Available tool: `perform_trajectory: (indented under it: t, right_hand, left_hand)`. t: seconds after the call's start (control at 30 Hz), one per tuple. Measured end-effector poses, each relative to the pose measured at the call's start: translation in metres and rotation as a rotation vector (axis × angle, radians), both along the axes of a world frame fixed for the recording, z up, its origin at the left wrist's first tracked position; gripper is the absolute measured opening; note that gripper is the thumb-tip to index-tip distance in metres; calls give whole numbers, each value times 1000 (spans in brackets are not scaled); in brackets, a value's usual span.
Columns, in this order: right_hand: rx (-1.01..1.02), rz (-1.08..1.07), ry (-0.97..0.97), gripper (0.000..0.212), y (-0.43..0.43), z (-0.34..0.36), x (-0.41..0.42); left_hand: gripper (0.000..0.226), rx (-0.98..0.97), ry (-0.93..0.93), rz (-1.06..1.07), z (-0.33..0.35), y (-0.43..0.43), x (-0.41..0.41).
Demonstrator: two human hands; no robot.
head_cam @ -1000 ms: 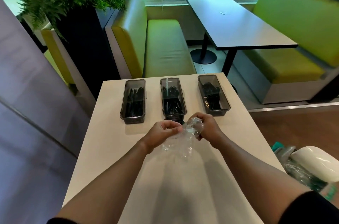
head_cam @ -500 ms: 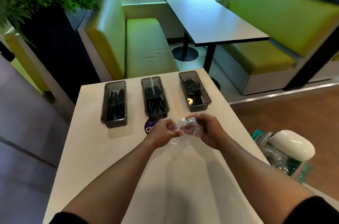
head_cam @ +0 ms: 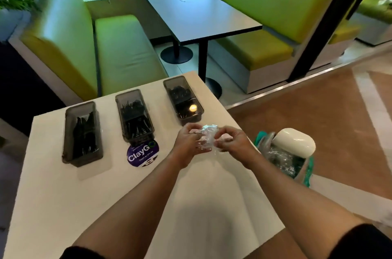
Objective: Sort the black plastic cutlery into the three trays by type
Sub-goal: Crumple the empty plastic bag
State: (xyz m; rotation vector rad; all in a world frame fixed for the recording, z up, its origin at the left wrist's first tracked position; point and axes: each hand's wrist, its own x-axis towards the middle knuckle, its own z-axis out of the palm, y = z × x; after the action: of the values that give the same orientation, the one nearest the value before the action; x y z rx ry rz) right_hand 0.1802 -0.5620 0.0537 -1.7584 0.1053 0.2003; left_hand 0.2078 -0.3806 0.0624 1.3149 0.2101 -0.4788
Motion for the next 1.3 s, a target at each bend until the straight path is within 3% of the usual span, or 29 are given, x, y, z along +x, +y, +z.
perform_trajectory:
  t: [0.1,0.17,0.23,0.33,0.43,0.57,0.77,0.93,1.03,1.3]
  right_hand:
    - [-130,-65,-78,22,-28,-6,-1]
    - [-284,-119,-115,31,-49,-12,-2]
    - [-448,-136,-107,36,-74,-17,-5]
    - [-681,-109,-7,20,-107,-30,-17]
    - [-788,-107,101,12,-137,-46,-25]
    - [-822,-96,149,5,-173,-56,-29]
    - [-879,-54,332,10,-196,-89,-30]
    - [-905,21,440,43,-194,-112,-33]
    - [-843,61,540,58,-191,-118,-34]
    - [-842,134,579,50,-202,-130,-42]
  left_hand:
    - [23,-11,-36,-77,-2,-34,1]
    - [24,83,-64,-159,-9,-60,3]
    - [19,286,-140,-269,-20,-88,4]
    - [33,659,-340,-501,-42,-125,3]
    - [43,856,-518,-731,-53,-164,-2]
    - [32,966,-709,-942,-67,-207,-8]
    - [25,1053,-806,-1105,-109,-241,0]
    - [40,1278,-934,-1250,-121,-255,1]
    - [39,1359,-919,-1295,-119,-261,1]
    - [28,1271,-958,-1213,-117,-250,0]
